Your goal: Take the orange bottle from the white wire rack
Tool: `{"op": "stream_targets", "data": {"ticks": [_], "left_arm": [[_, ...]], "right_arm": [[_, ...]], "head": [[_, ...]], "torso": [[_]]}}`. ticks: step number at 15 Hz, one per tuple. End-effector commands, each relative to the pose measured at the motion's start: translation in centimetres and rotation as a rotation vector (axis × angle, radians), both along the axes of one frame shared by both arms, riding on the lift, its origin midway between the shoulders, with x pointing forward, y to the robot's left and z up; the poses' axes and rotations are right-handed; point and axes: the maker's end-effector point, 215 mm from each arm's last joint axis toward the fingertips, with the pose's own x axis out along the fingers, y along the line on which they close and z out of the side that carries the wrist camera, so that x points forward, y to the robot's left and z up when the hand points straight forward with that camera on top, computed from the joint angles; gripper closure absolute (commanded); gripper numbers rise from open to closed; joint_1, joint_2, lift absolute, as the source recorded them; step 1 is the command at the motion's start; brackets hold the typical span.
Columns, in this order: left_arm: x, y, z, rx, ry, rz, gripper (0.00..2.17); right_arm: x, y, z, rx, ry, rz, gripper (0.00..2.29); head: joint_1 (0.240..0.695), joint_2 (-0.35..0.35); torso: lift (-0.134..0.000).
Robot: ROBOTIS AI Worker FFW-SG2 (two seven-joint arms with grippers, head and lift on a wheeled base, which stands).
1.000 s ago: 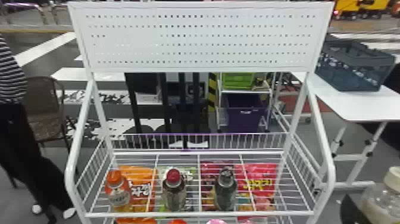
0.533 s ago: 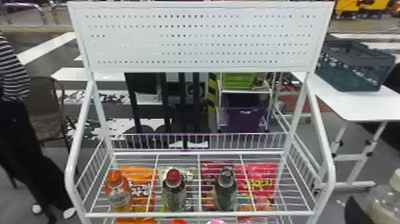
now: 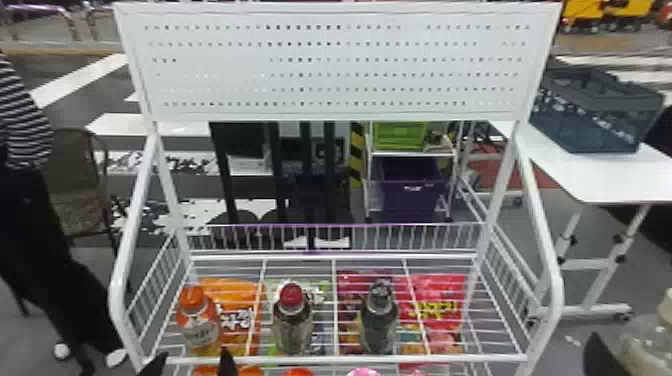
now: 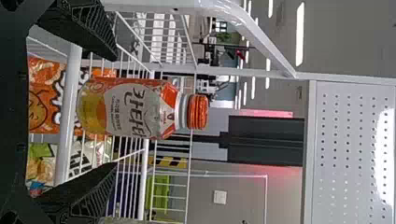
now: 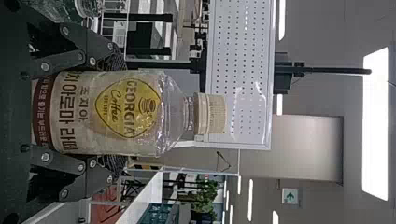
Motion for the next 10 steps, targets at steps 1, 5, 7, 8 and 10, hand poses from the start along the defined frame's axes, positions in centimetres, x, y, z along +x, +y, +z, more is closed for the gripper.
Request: {"op": "stream_targets", "data": {"ticks": [1,5,7,8,10], "left_arm": [[1.6,0.8,0.0,-0.03,-0.002,-0.002,0.08],[4.0,0.7,0.7,-0.018,-0.013,-0.01,0.08],[5.0,0.0,1.0,-0.009,-0.01,-0.032,0.08],[5.5,-0.1,0.6,-0.004,0.001,-0.035,0.08],[6.3,-0.3,0.5,0.003,0.008,-0.038,0.08]], "right_arm": [[0.1,-0.3,0.0,-0.005,0.0,-0.004,1.1],[0.1,-0.5,0.2,-0.01,-0.003,-0.008,1.1],[0.1,-0.6,0.1,-0.009,-0.002,-0.009,1.1],[0.1,-0.6,0.1,-0.01,-0.002,-0.01,1.1],[0.1,-0.7,0.1,-0.012,-0.002,-0.01,1.1]], "head": [[0.499,0.0],[0.499,0.0],[0.499,0.0],[0.499,0.0],[0.499,0.0]], "torso": [[0.0],[0.0],[0.0],[0.0],[0.0]]}}
